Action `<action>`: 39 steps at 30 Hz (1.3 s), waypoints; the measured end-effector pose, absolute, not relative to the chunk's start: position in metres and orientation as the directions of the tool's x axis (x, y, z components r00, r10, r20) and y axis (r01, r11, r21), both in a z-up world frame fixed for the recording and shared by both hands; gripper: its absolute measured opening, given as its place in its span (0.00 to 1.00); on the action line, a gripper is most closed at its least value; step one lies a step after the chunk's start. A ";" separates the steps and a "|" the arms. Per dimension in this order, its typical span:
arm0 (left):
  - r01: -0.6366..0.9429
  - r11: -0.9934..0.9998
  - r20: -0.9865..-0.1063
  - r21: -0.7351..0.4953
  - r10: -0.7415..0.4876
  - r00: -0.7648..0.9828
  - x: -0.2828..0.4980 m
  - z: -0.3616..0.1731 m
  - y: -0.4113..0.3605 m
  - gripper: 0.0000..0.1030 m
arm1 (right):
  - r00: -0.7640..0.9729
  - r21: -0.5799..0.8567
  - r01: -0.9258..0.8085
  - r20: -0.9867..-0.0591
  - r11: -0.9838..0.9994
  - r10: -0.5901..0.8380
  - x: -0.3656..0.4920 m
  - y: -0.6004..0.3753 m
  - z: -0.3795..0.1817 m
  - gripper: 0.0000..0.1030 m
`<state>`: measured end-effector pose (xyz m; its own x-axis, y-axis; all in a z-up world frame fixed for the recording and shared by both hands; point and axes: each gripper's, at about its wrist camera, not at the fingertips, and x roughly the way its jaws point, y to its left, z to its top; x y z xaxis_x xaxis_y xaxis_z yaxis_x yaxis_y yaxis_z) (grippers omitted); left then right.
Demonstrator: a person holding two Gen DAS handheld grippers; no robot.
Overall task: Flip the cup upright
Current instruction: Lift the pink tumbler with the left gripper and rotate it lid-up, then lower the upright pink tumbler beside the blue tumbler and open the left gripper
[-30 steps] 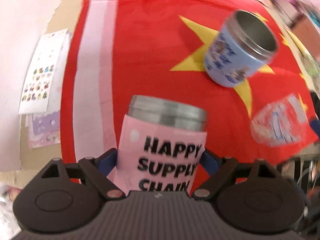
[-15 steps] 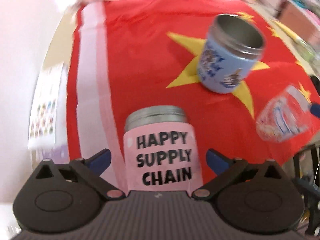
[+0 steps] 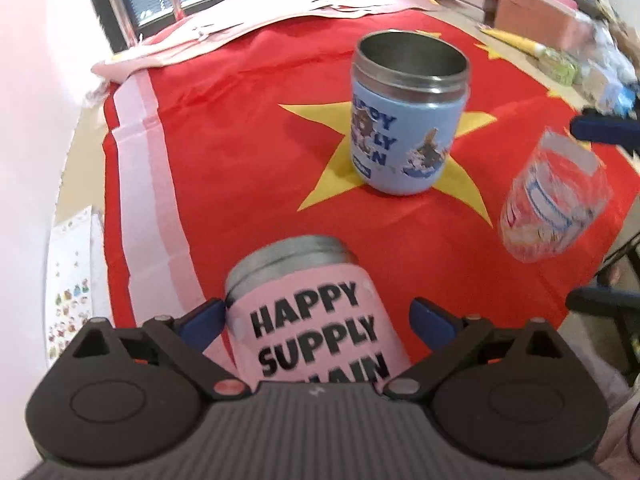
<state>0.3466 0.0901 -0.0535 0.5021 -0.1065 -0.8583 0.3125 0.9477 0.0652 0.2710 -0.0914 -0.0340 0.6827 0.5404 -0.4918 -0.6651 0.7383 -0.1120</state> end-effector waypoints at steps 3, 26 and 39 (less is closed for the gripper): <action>0.288 0.957 -0.867 0.021 -0.126 0.482 0.358 -0.058 0.097 0.93 | 0.679 -0.131 -0.669 -0.508 0.731 0.530 0.279 -0.086 -0.035 1.00; 0.166 0.981 -0.701 -0.102 -0.189 0.688 0.294 -0.034 0.121 0.84 | 0.690 -0.144 -0.649 -0.524 0.747 0.499 0.294 -0.064 -0.038 1.00; 0.131 0.990 -0.532 -0.048 -0.136 0.836 0.241 -0.006 0.110 0.82 | 0.699 -0.127 -0.648 -0.490 0.751 0.521 0.267 -0.072 -0.029 1.00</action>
